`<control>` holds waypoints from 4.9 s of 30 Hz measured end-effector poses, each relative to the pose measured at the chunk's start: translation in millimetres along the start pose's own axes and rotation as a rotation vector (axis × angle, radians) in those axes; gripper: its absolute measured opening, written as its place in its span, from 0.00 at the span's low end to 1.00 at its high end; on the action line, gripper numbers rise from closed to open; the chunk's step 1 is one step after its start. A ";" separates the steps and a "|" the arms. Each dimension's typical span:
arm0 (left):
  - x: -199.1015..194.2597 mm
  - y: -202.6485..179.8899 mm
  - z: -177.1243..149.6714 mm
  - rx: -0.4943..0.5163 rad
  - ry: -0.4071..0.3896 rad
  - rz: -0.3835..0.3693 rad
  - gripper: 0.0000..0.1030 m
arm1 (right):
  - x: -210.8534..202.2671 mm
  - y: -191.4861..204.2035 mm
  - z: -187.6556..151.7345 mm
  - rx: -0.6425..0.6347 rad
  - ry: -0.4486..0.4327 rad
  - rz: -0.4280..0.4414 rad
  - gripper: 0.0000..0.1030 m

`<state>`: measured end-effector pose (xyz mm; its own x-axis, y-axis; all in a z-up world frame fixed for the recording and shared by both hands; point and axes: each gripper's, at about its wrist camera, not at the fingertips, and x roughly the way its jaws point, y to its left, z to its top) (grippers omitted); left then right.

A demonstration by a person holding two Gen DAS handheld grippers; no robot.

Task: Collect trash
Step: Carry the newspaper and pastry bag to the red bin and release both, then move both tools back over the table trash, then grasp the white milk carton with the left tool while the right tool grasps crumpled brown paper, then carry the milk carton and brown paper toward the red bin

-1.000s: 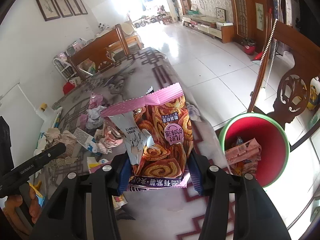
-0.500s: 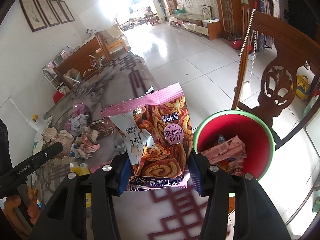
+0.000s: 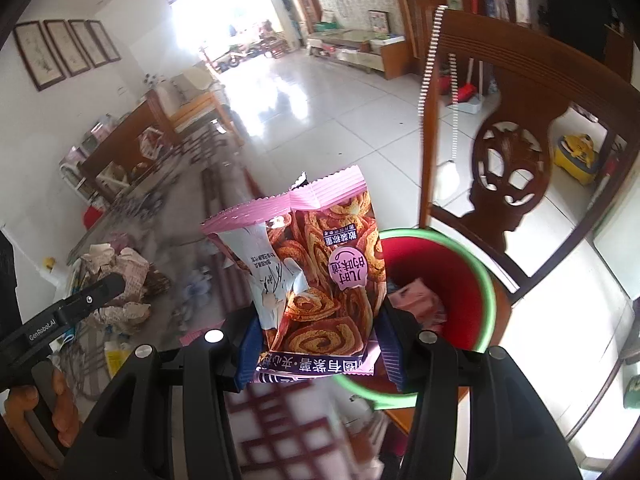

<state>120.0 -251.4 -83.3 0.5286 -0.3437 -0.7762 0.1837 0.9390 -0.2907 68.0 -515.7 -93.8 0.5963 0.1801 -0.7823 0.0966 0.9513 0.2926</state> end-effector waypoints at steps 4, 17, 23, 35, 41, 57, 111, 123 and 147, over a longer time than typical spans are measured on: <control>23.6 -37.1 6.0 0.047 0.023 -0.058 0.48 | -8.6 -28.4 7.6 0.022 -0.017 -0.026 0.47; 98.8 -117.6 -2.9 0.141 0.172 -0.153 0.48 | -11.5 -105.8 6.0 0.101 0.029 -0.094 0.47; 105.9 -128.5 0.7 0.155 0.189 -0.170 0.62 | -6.3 -112.3 9.8 0.090 0.038 -0.086 0.48; 89.2 -98.6 6.8 0.071 0.146 -0.135 0.81 | 16.3 -96.5 8.3 0.041 0.103 -0.049 0.75; 77.5 -74.0 4.0 0.020 0.133 -0.109 0.81 | 19.5 -87.3 8.4 0.047 0.105 -0.040 0.78; 11.7 12.7 -12.2 -0.062 0.052 -0.071 0.81 | 24.4 -1.0 -1.2 -0.022 0.092 -0.009 0.80; -59.3 279.6 -94.9 -0.386 0.171 0.170 0.37 | 189.1 288.7 -28.8 -0.141 0.365 0.188 0.80; -49.8 280.9 -83.8 -0.382 0.164 0.144 0.44 | 172.2 285.4 -30.9 -0.214 0.372 0.251 0.30; -87.7 229.9 -52.3 -0.264 -0.009 0.146 0.41 | 56.8 263.2 -45.7 -0.239 0.084 0.239 0.32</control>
<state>72.6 -6.0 -111.4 0.5412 -0.2044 -0.8156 -0.1156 0.9427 -0.3130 90.8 -243.7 -86.4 0.5108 0.4153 -0.7527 -0.2333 0.9097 0.3437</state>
